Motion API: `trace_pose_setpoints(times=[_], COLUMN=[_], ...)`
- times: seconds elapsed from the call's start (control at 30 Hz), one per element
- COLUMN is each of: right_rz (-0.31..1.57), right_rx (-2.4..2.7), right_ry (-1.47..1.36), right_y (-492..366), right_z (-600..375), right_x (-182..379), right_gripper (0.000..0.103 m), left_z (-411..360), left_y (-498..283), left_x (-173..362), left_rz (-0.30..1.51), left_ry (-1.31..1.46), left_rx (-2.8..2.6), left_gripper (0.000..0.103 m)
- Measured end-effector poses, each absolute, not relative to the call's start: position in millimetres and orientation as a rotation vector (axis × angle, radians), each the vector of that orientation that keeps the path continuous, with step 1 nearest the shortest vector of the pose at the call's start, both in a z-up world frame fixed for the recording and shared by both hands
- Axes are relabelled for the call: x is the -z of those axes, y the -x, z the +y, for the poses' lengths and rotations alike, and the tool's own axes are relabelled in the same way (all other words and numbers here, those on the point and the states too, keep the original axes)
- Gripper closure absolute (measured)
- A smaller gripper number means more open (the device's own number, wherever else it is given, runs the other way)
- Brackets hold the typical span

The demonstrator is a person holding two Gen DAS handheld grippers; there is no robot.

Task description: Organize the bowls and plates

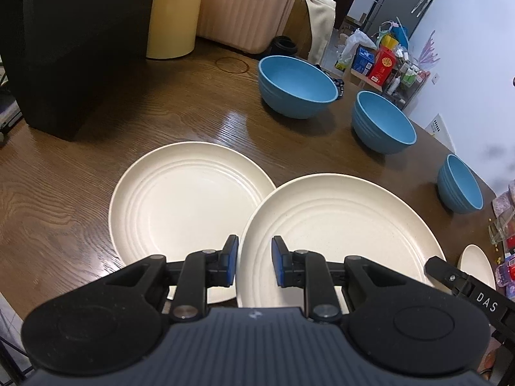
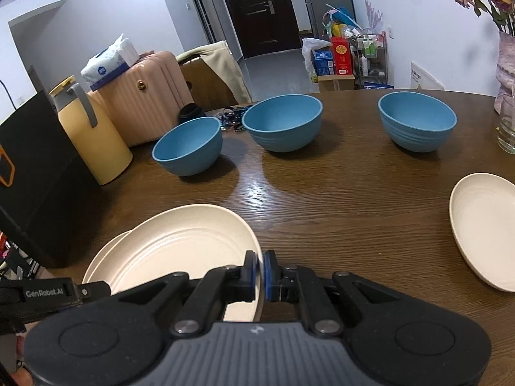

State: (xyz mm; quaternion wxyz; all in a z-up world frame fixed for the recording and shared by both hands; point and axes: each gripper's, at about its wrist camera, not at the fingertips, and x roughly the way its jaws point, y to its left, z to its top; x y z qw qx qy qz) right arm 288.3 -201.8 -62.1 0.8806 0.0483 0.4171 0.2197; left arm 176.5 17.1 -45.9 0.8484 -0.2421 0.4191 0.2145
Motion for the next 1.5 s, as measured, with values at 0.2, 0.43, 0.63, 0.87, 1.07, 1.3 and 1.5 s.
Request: trace_pose_setpoints(times=[0.2,0.43,0.63,0.87,1.07,1.3,1.5], right_rz=[0.865,0.873,0.878,0.872,0.869,0.868,0.875], right_rx=[-0.46,-0.443,-0.414,-0.381,-0.342,-0.305,-0.283], right_ry=[-0.121,-0.168,-0.194,-0.207,-0.212,-0.217,-0.22], right_y=[-286,-284,-280,-276,-274,-269,-266], right_z=[-190,-175,-158,-138,-123,-106,-94], right_x=[64,68,73,75,77,81,85], right_gripper=[0.097,0.097,0.097,0.097,0.097,0.097,0.097], left_z=[30,48,67,90,108,126,137], left_y=[-175,-178,-183,-189,-194,-199,-201], left_x=[46,46,48,52,57,62,66], left_rz=[0.889,0.916,0.933,0.944,0.953,0.966,0.974], left_ry=[0.487,0.447,0.426,0.41,0.399,0.379,0.361], left_rx=[-0.443,-0.427,-0.404,-0.367,-0.329,-0.295,-0.278], left_gripper=[0.081,0.081,0.081,0.081,0.081,0.081,0.081])
